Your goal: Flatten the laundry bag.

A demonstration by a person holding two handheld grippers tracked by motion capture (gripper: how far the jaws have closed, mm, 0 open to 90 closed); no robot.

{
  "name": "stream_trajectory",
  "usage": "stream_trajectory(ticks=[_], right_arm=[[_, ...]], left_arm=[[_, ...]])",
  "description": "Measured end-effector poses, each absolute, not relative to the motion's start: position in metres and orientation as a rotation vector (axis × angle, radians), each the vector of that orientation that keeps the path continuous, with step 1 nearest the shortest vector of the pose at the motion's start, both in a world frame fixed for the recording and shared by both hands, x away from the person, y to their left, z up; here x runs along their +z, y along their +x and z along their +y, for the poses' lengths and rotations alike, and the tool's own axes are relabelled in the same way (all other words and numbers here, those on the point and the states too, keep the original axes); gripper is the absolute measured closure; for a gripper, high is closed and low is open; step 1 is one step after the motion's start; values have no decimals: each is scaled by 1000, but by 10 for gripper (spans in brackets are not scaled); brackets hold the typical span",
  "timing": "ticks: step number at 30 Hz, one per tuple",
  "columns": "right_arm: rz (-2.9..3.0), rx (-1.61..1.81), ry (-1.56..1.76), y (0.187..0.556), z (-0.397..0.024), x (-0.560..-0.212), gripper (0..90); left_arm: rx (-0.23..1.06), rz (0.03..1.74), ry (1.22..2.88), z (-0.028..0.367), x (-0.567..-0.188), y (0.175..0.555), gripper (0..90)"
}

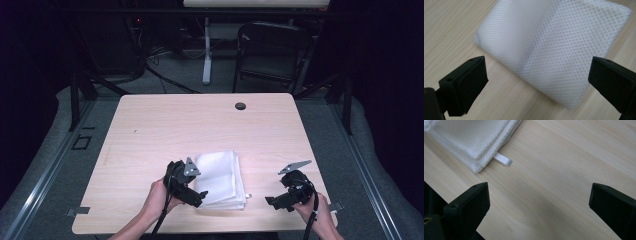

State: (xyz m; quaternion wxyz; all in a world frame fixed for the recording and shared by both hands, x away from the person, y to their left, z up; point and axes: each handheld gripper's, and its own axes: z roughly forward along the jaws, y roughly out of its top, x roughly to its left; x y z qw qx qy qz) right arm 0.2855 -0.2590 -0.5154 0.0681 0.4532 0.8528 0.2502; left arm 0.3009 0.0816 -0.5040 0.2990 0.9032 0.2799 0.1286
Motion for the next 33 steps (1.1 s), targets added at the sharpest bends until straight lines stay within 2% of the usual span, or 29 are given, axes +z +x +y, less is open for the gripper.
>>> stream_trajectory(ticks=[18, 33], right_arm=[[2583, 742, 1364, 286, -257, -518, 57], [2605, 738, 1345, 287, -254, -521, 83]], left_arm=[[253, 556, 2493, 40, -521, 295, 89], [247, 469, 2579, 19, -538, 298, 282]])
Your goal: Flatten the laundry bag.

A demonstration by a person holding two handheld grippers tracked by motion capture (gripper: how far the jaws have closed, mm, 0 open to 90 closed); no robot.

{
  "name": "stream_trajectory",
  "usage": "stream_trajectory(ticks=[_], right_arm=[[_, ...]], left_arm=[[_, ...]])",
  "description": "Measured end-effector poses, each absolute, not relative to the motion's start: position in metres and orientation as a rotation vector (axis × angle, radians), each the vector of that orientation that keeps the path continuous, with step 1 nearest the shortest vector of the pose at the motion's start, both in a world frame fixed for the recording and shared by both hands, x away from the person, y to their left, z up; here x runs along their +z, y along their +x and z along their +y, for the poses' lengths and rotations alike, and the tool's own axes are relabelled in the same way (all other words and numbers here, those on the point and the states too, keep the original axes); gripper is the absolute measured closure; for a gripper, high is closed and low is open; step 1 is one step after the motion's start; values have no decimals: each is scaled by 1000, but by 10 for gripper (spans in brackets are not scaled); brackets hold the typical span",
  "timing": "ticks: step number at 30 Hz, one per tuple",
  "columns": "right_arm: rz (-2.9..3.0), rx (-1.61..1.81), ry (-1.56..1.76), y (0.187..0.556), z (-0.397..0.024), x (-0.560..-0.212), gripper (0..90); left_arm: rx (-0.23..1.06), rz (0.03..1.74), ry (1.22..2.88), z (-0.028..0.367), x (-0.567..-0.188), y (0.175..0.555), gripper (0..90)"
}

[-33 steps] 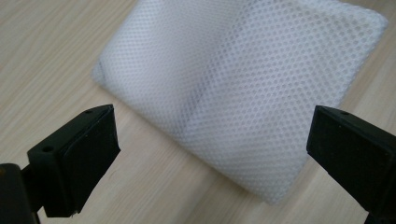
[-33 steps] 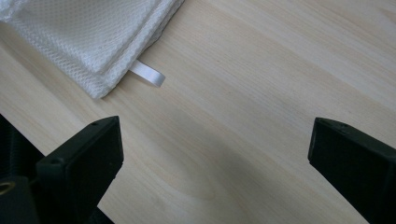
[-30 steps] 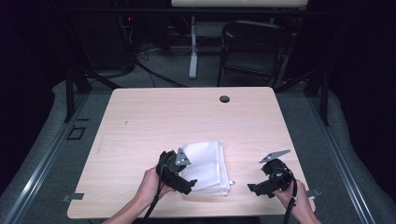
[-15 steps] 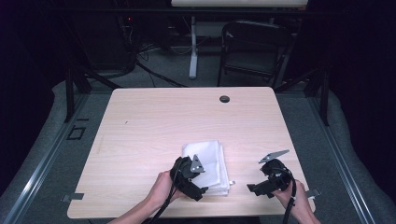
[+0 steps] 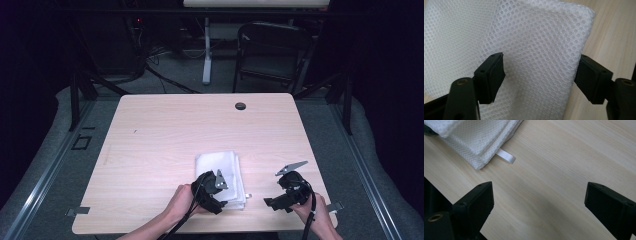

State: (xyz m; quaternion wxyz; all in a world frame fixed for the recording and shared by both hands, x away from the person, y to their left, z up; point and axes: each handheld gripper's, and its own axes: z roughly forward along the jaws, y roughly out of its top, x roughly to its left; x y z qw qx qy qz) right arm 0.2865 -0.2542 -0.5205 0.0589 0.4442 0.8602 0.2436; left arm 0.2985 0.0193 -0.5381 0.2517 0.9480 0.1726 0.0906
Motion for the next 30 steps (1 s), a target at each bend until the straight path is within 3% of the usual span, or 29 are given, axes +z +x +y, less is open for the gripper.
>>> stream_trajectory(ticks=[13, 30], right_arm=[[2640, 724, 1331, 287, -249, -523, 103], [2698, 676, 1237, 286, -235, -525, 164]], left_arm=[[233, 403, 2654, 12, -552, 299, 379], [135, 386, 2664, 15, -550, 309, 611]])
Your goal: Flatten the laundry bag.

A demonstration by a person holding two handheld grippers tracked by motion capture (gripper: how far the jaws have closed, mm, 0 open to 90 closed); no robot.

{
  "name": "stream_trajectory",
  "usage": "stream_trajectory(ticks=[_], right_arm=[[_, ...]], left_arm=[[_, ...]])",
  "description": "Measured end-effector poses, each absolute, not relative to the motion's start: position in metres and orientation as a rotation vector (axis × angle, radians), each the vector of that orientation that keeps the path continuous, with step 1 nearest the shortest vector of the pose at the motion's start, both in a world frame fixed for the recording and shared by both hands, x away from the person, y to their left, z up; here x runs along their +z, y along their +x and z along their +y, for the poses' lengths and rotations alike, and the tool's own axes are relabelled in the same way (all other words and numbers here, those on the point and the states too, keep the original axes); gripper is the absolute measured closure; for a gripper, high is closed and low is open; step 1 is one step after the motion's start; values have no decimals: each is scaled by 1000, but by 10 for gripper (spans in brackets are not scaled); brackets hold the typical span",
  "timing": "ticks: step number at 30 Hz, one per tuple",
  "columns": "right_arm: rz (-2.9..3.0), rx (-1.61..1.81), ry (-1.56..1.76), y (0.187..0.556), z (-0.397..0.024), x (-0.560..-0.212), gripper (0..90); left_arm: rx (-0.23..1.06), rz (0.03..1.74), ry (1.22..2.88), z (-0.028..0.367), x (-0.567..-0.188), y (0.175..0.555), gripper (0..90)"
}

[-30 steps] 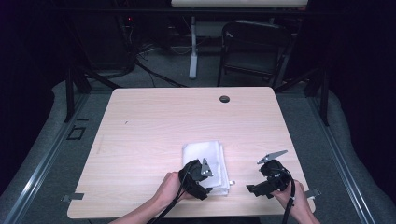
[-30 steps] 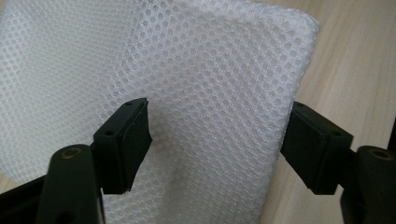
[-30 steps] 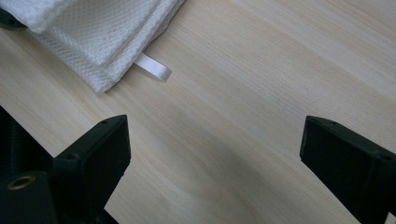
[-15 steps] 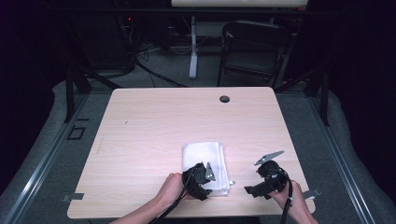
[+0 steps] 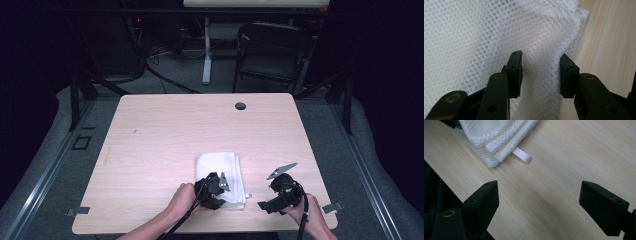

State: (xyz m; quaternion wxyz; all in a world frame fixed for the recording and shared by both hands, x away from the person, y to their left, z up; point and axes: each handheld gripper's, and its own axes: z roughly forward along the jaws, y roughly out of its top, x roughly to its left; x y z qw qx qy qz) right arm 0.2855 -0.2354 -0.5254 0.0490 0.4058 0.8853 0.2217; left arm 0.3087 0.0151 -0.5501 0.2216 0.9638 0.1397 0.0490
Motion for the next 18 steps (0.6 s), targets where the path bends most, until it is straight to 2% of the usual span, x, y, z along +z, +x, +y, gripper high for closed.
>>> stream_trajectory(ticks=[3, 7, 13, 18], right_arm=[[2702, 684, 1236, 285, -233, -526, 224], [2688, 708, 1236, 284, -229, -526, 350], [2706, 700, 1180, 283, -221, -525, 569], [2719, 679, 1131, 284, -210, -526, 737]], left_arm=[[97, 403, 2644, 17, -550, 311, 648], [83, 408, 2641, 18, -550, 313, 688], [60, 424, 2622, 20, -550, 314, 744], [42, 436, 2610, 22, -551, 316, 749]])
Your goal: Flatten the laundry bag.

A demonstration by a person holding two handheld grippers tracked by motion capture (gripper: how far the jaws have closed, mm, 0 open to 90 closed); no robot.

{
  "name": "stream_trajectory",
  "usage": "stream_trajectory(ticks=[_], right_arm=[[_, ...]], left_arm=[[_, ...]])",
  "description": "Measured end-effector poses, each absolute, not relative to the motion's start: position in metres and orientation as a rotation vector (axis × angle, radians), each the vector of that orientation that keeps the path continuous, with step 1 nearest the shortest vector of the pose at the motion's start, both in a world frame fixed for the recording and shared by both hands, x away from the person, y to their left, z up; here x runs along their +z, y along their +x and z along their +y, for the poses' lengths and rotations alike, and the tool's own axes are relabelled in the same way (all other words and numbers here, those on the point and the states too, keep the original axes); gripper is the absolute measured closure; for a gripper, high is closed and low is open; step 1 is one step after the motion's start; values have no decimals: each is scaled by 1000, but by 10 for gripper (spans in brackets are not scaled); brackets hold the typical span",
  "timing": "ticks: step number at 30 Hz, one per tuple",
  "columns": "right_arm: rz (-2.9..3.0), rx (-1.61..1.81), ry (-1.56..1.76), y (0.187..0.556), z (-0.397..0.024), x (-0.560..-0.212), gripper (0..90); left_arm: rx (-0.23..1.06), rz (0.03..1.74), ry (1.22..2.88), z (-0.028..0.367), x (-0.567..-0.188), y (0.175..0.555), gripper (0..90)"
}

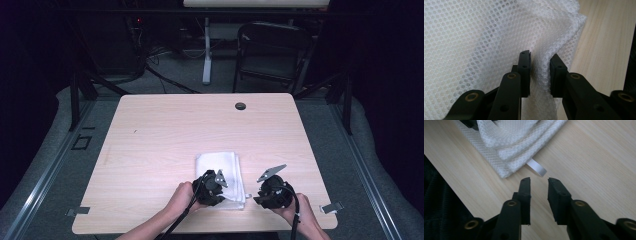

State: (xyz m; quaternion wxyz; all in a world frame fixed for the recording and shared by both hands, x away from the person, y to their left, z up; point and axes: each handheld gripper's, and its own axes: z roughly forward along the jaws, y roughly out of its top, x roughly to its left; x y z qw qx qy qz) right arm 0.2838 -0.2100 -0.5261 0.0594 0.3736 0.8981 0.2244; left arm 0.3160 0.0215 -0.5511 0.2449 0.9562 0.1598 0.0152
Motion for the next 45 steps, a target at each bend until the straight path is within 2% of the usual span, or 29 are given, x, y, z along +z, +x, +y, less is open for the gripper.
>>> stream_trajectory(ticks=[8, 16, 18, 23, 28, 30, 37, 41, 45], right_arm=[[2750, 679, 1069, 286, -190, -530, 896], [2813, 602, 1028, 294, -169, -543, 900], [2816, 608, 1029, 297, -167, -545, 900], [2831, 648, 1051, 300, -168, -543, 900], [2831, 730, 1093, 301, -171, -545, 900], [2831, 755, 1103, 301, -171, -543, 900], [2808, 759, 1109, 299, -168, -547, 900], [2801, 745, 1089, 298, -168, -551, 900], [2799, 752, 1099, 298, -168, -552, 900]], left_arm=[[44, 432, 2612, 21, -551, 316, 743], [44, 414, 2622, 21, -551, 315, 719], [38, 403, 2624, 20, -551, 315, 685], [50, 350, 2638, 14, -551, 310, 533], [59, 346, 2636, 12, -552, 308, 490], [64, 353, 2626, 13, -551, 309, 509], [115, 359, 2617, 10, -551, 309, 699], [137, 364, 2606, 11, -550, 309, 779], [146, 372, 2588, 13, -548, 309, 819]])
